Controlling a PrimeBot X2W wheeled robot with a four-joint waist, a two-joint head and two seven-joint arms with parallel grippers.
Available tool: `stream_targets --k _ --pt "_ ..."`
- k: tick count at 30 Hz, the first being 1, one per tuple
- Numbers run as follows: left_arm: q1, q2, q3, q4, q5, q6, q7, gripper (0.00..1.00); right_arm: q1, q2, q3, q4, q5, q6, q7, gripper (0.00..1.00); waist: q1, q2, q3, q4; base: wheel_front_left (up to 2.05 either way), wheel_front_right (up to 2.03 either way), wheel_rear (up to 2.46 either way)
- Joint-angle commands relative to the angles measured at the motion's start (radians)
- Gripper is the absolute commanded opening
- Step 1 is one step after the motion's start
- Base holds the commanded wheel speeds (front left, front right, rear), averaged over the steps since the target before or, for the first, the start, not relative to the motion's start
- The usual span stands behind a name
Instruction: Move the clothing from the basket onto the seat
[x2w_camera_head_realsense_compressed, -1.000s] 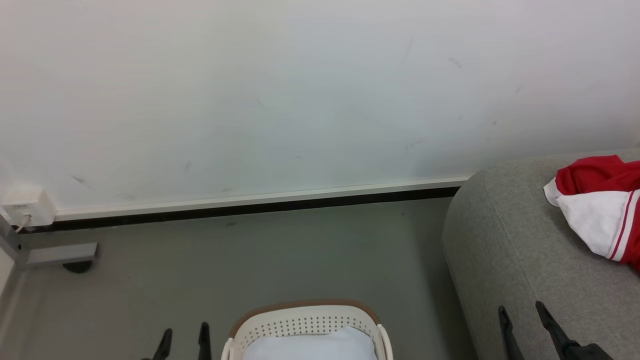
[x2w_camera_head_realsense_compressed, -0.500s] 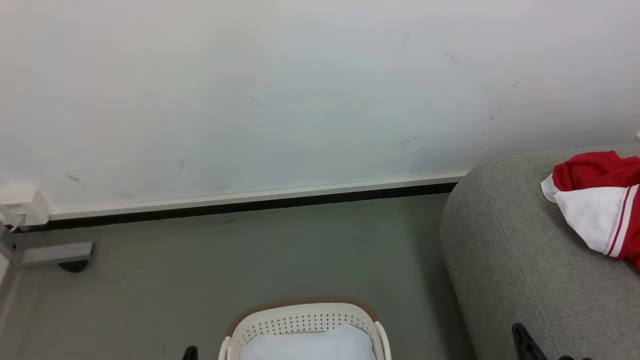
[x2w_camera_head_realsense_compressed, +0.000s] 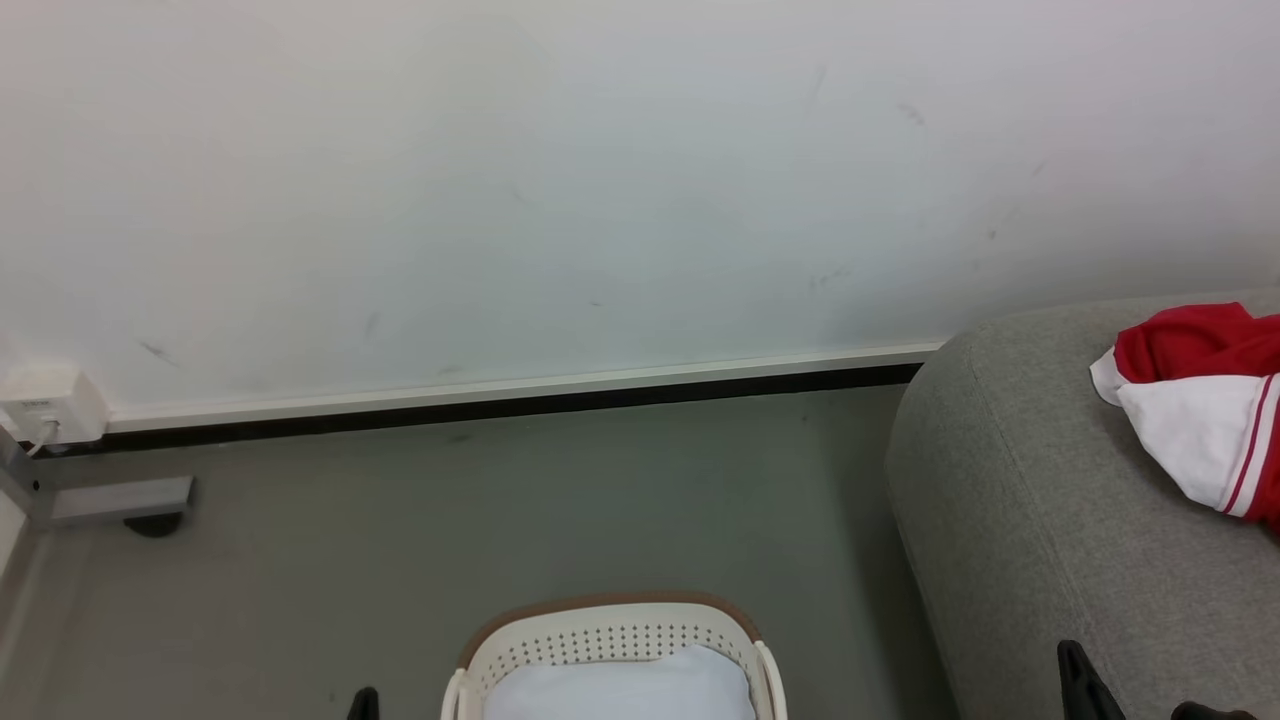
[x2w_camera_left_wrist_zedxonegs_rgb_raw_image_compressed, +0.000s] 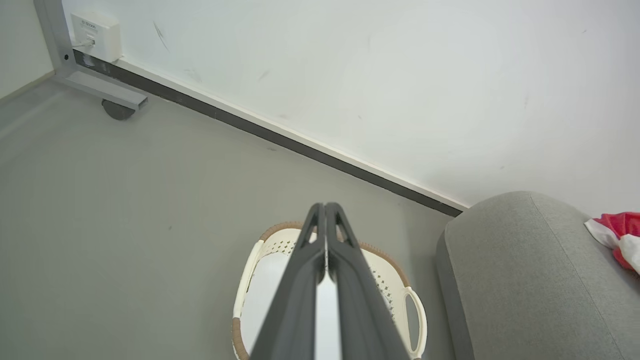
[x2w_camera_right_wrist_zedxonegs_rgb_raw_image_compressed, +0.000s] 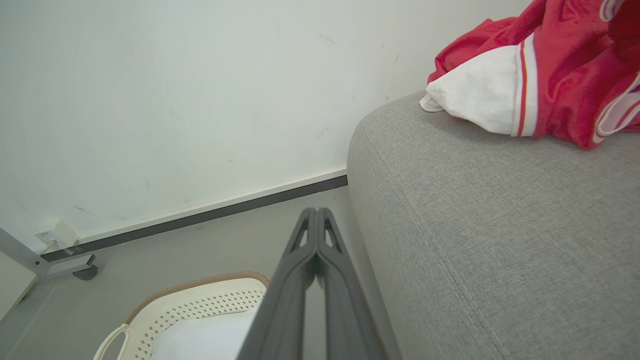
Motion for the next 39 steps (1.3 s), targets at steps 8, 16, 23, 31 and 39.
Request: stream_targets --k 8,16,23,31,39 --pt "-0.043 0.003 0.023 -0.028 -0.145 -0.017 0.037 0.00 -0.036 -0.007 -0.017 -0.035 0.156 0.000 0.036 0.00 -0.0001 0.0000 0.003 0.005 0.00 0.00 0.00" --pt "-0.058 0.004 0.040 -0.037 -0.260 -0.030 0.069 0.00 -0.046 -0.007 -0.030 -0.048 0.284 0.000 0.068 0.00 -0.0001 0.0000 0.006 0.011 0.00 0.00 0.00" --pt "-0.071 0.005 0.054 -0.044 -0.351 -0.040 0.095 0.00 -0.055 -0.008 -0.039 -0.060 0.386 -0.001 0.095 0.00 -0.0001 0.0000 0.008 0.015 0.00 0.00 0.00" --pt "-0.085 0.005 0.068 -0.052 -0.452 -0.051 0.122 0.00 -0.063 -0.009 -0.050 -0.071 0.495 -0.001 0.123 0.00 -0.0001 0.0000 0.011 0.021 0.00 0.00 0.00" --pt "-0.096 0.006 0.081 -0.059 -0.539 -0.061 0.148 0.00 -0.073 -0.009 -0.060 -0.082 0.596 -0.001 0.148 0.00 -0.0001 0.0000 0.014 0.026 0.00 0.00 0.00"
